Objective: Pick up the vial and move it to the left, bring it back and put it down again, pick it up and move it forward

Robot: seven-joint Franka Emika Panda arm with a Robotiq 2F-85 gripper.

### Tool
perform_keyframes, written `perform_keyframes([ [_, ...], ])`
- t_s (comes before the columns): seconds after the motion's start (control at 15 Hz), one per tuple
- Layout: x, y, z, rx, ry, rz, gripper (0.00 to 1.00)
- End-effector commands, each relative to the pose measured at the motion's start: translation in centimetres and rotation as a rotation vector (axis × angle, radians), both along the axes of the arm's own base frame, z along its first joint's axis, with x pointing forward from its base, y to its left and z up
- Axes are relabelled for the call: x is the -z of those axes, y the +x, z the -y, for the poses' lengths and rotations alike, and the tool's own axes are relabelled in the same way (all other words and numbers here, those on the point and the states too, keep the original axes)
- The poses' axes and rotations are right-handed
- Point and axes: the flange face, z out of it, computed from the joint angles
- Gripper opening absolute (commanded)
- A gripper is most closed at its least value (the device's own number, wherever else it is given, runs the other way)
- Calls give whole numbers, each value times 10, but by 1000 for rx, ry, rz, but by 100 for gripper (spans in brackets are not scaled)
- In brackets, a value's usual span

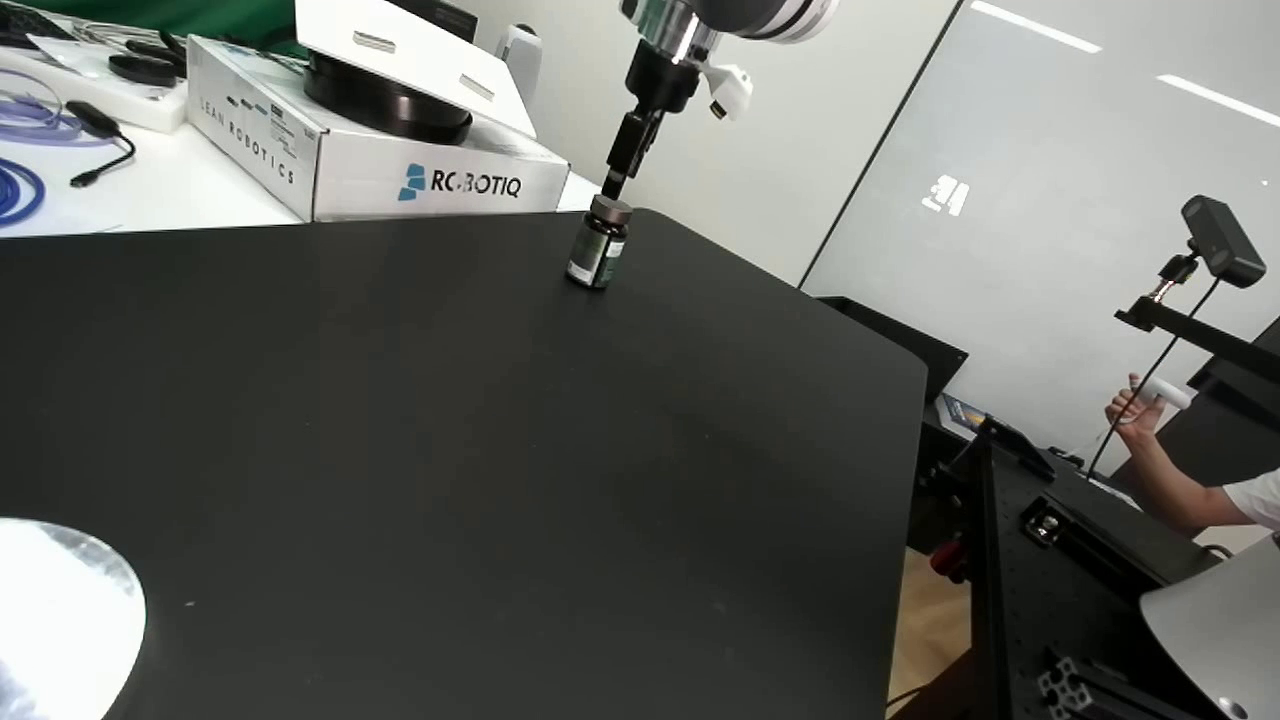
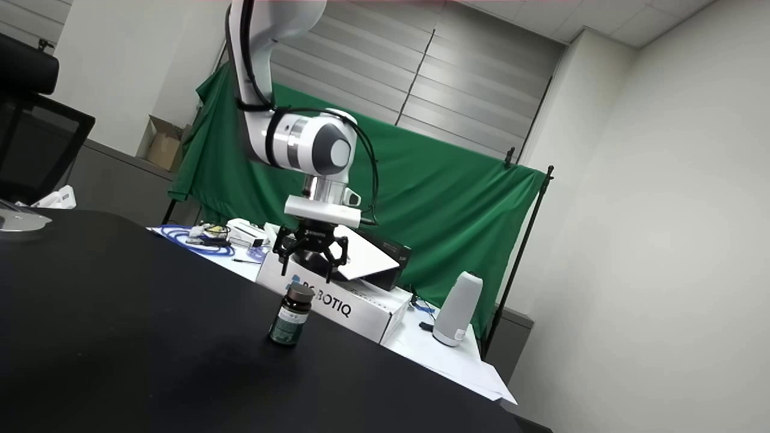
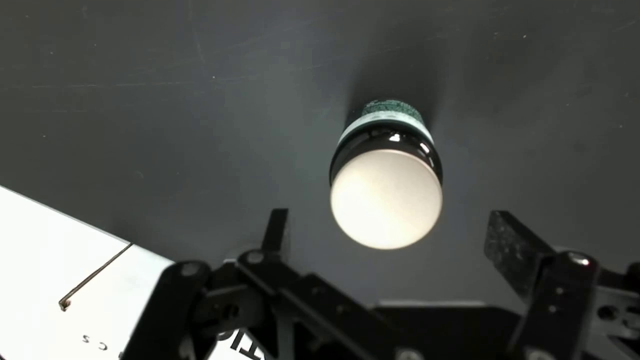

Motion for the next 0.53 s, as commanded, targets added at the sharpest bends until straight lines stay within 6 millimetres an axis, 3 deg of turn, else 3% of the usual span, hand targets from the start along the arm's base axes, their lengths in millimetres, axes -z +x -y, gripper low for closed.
perform_keyframes([
  [0.0,4,-4,8,48,15,17,100],
  [0.4,15,-9,10,73,39,15,100],
  [0.47,15,-9,11,83,35,23,75],
])
